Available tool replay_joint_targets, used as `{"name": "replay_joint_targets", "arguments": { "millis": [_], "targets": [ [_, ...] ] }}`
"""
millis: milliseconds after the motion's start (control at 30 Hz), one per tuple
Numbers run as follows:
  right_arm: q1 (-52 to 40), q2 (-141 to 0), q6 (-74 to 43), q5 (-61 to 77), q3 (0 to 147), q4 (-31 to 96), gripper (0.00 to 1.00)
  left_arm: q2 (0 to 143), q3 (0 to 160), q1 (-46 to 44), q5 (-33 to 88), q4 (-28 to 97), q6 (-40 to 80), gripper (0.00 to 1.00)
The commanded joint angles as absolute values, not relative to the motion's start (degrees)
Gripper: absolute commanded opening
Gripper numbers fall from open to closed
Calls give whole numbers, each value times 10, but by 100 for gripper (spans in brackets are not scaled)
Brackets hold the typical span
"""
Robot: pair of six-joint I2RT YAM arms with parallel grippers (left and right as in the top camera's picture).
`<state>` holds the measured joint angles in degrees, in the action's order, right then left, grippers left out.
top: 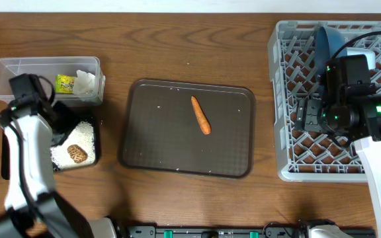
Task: Sort waste into correct bins and load items into the dishwasher rack
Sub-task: 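Carry the food scrap left onto the black tray and release, then return the left gripper to the brown tray and grasp the carrot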
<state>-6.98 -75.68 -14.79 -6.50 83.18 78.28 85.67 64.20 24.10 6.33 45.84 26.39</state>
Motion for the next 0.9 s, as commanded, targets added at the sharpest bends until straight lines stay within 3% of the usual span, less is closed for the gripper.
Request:
{"name": "replay_joint_targets", "arguments": {
  "millis": [0, 267, 467, 867],
  "targets": [
    [-63, -757, -141, -70, 830, 780, 82, 813, 644, 173, 141, 463, 238, 50],
    [-63, -757, -141, -70, 830, 783, 83, 840, 644, -46, 145, 432, 270, 52],
    [-63, -757, -141, -70, 830, 783, 83, 917, 644, -186, 145, 315, 300, 57],
    [-63, -757, -141, -70, 830, 783, 84, 1058, 644, -291, 138, 161, 391, 57]
  ]
}}
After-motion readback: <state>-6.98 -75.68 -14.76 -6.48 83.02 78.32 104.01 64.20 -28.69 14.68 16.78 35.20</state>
